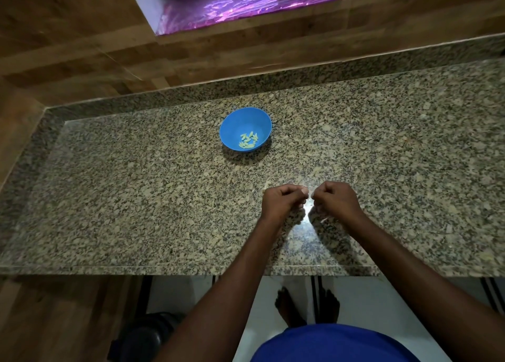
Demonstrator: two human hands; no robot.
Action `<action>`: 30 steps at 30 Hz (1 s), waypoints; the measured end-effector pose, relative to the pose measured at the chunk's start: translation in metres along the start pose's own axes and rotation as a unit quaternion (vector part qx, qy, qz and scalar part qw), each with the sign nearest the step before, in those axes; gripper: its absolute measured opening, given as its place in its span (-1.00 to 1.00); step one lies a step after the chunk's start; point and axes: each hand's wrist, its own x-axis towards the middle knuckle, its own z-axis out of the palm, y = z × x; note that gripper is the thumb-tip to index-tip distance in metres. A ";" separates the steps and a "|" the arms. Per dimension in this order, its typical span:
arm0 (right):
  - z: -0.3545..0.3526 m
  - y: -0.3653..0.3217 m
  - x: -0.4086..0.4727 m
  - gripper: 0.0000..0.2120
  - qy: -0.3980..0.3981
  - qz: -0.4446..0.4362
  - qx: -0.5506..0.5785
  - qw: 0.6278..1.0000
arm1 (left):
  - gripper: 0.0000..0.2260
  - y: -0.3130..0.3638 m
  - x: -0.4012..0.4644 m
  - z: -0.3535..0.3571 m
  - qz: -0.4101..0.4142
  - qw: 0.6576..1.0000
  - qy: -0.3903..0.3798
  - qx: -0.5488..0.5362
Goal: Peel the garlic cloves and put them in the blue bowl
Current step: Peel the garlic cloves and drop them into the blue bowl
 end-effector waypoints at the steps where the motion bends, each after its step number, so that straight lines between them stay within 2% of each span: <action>1: -0.001 0.001 0.000 -0.91 -0.007 -0.003 0.003 1.000 | -0.97 0.001 0.000 0.000 0.002 1.000 -0.006 0.006; 9: -0.007 0.010 0.004 -0.82 -0.044 -0.041 -0.027 0.998 | -0.89 0.003 0.004 -0.005 0.003 0.999 -0.013 0.034; 15: -0.007 0.010 0.008 -0.96 -0.066 -0.022 0.038 0.997 | -0.89 0.006 0.005 -0.002 0.012 0.999 -0.006 0.053; 24: -0.009 0.004 0.007 -0.77 -0.095 0.052 0.151 0.983 | -0.92 0.007 0.006 -0.005 0.058 0.993 -0.025 0.098; 27: -0.012 0.004 0.008 -0.83 -0.084 0.038 0.125 0.988 | -0.95 0.007 0.008 -0.011 0.068 0.990 -0.007 0.126; 30: -0.014 0.004 0.009 -0.90 -0.067 0.011 0.087 0.994 | -0.82 0.005 0.011 -0.014 0.069 0.984 0.023 0.165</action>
